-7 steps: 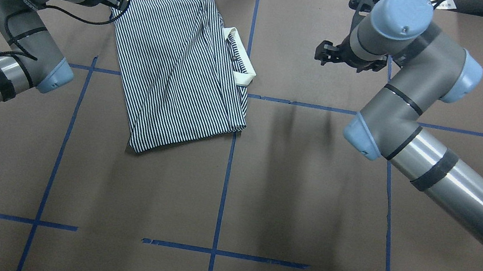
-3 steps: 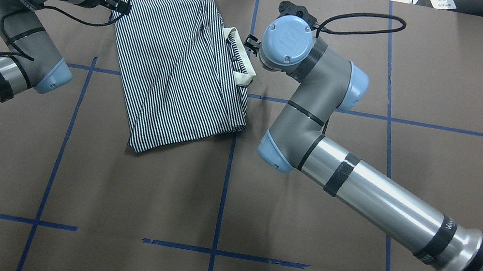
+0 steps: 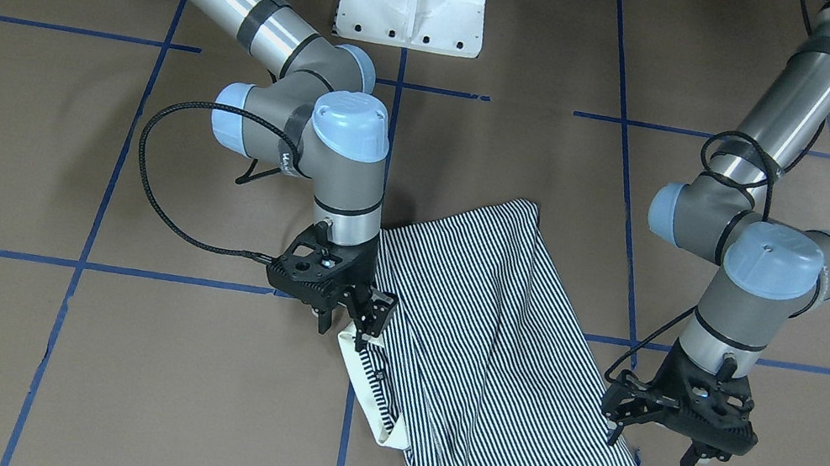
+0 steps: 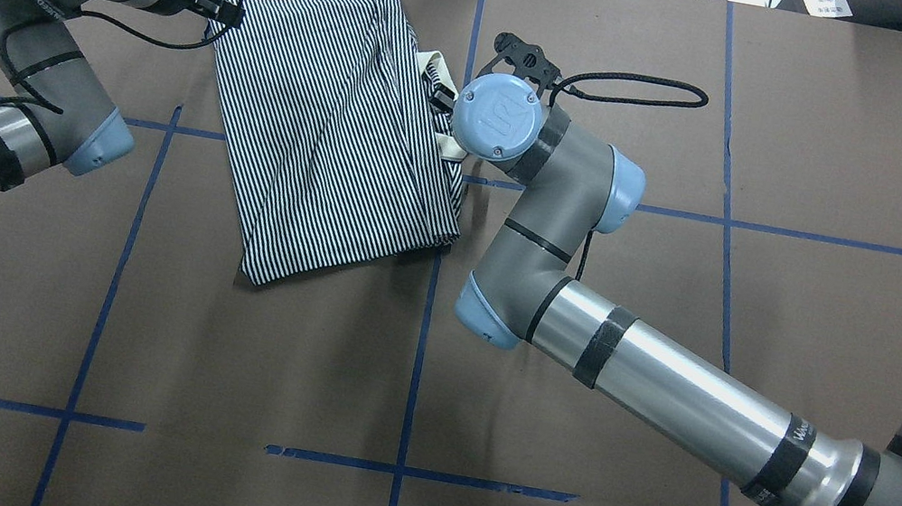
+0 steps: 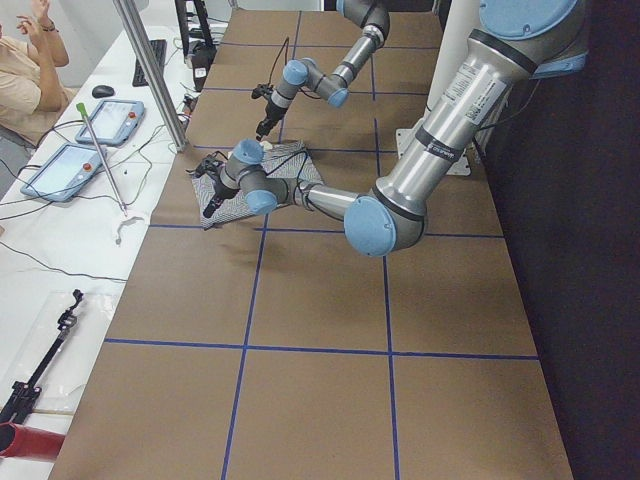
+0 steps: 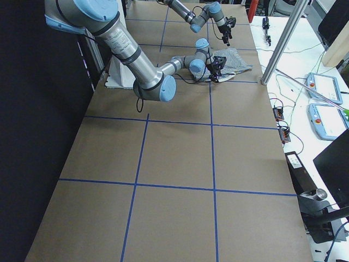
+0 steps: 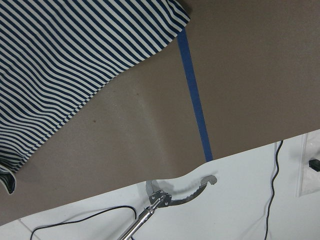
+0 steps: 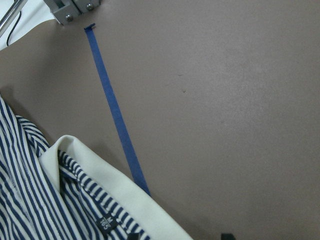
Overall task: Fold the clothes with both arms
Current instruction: 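Grasp the collar corner with the right gripper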
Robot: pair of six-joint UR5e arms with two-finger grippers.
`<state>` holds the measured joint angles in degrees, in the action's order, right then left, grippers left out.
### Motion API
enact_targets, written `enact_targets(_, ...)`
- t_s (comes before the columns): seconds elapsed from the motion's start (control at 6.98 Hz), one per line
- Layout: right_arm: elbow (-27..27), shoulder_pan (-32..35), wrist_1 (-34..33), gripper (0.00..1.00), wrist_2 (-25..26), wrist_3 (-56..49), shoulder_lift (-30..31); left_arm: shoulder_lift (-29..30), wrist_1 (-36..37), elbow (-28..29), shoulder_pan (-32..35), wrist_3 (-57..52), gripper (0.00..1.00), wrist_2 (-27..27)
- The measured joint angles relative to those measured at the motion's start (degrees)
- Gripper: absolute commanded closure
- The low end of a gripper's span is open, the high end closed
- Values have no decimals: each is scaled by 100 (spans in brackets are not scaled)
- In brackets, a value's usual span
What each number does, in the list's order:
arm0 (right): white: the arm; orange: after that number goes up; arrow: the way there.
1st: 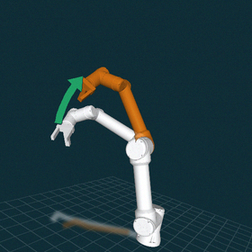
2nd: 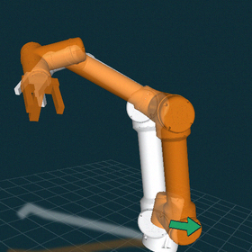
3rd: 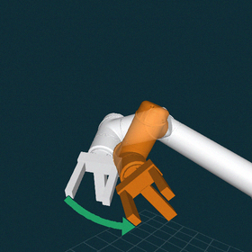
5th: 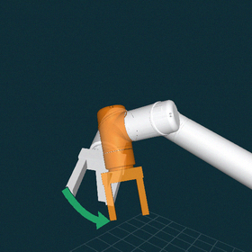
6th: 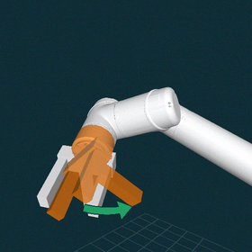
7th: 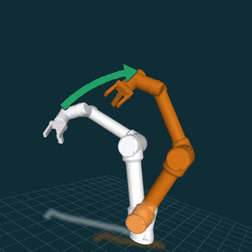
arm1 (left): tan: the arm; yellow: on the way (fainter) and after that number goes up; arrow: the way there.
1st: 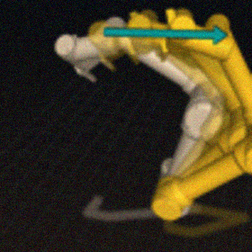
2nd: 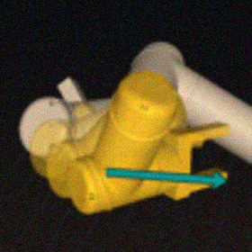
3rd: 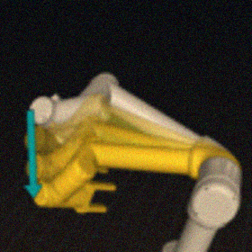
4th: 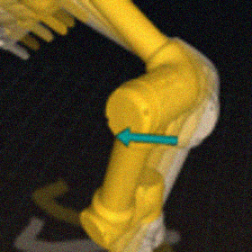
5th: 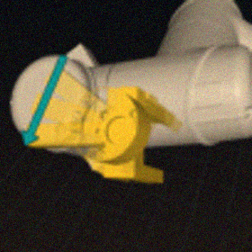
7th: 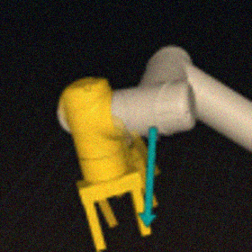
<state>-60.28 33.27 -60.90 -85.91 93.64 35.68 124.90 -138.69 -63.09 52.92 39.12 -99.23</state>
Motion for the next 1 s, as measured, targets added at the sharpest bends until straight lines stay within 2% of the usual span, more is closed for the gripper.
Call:
enact_targets(0.14,38,-54,5,45,74,72,-2,0,0,-1,0,7,0,0)
enact_targets(0.43,113,-109,7,100,187,200,-7,-3,-6,-4,-1,18,0,0)
enact_targets(0.86,70,-117,2,100,201,453,-36,-14,-9,-50,-1,35,0,0)
enact_targets(1.0,-93,-115,-9,100,183,458,43,-16,-9,-83,-1,40,0,0)
